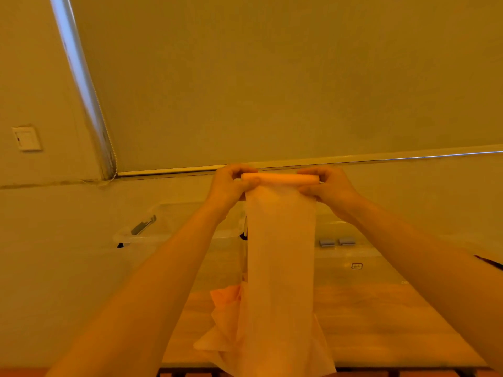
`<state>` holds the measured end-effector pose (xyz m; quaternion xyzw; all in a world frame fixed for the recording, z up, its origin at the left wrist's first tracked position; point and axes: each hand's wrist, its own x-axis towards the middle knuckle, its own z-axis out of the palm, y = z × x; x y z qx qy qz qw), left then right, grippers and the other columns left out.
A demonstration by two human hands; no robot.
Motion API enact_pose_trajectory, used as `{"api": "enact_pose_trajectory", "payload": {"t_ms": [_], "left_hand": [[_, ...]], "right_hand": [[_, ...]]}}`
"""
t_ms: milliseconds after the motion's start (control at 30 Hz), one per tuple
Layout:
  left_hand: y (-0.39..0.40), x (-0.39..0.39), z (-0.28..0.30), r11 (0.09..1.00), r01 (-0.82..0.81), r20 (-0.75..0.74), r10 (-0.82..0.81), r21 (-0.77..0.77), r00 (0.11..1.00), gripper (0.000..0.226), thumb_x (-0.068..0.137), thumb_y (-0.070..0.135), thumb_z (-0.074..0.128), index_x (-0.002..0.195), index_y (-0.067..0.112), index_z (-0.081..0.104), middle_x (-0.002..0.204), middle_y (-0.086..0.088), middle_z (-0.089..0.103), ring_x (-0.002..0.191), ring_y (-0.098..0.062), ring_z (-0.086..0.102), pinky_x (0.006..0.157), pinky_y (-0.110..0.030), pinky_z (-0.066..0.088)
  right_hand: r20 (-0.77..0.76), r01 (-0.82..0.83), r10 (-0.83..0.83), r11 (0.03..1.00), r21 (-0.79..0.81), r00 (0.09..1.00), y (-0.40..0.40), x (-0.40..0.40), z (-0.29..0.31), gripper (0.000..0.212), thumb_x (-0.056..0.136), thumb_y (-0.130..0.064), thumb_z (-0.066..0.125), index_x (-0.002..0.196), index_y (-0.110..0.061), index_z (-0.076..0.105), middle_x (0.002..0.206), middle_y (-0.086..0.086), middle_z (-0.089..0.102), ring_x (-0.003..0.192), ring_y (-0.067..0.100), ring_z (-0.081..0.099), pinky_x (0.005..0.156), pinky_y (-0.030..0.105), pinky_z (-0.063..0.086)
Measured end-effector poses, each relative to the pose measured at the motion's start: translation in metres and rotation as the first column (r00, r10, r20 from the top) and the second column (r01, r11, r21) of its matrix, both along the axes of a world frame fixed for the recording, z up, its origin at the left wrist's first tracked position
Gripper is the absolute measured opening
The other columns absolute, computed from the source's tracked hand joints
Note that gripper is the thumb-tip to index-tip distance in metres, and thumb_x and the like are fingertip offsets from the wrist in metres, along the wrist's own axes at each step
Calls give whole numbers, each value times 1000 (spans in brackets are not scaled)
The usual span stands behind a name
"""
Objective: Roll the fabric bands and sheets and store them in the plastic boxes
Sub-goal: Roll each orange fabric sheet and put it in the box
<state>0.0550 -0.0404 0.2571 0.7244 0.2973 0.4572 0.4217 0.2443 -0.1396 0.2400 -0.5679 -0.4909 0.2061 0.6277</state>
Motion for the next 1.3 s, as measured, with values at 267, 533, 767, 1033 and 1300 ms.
{"api": "enact_pose_trajectory", "payload": {"t_ms": [267,533,767,1033,1300], "left_hand": [[7,2,-23,998,-38,-62,41,52,997,21,86,15,67,108,17,67,102,5,62,91,-8,57,66,-15,48],[15,-2,-46,995,-95,-85,94,-10,992,6,87,23,66,93,23,67,101,6,60,88,-6,54,76,-23,47],[14,-7,-78,991,14,-54,-21,-136,998,17,85,13,69,100,21,67,103,-1,66,92,-15,64,79,-32,57],[16,-9,-95,989,10,-36,-16,-148,999,11,90,18,63,99,20,68,93,9,62,87,-7,58,66,-20,52],[19,-7,-103,986,56,-68,-68,-156,995,20,84,10,68,104,13,68,101,0,65,92,-14,63,74,-23,55]], "right_hand": [[-94,-10,9,1000,-16,996,6,6,-28,33,84,1,66,115,-8,64,98,1,65,88,14,63,69,23,56],[-233,-32,32,999,6,972,10,1,-41,22,86,-6,66,106,-15,66,101,4,66,91,19,64,70,29,56],[-204,37,-48,998,-54,978,12,-6,-65,27,83,-9,70,110,-5,67,95,5,66,80,16,63,78,36,56],[-135,-21,9,996,-90,991,8,-6,-83,29,78,-3,74,106,-8,66,93,5,66,74,11,64,52,19,53],[-159,-44,28,994,-98,987,9,-2,-95,16,82,-9,72,96,-12,66,89,5,64,68,8,64,46,13,45]]}}
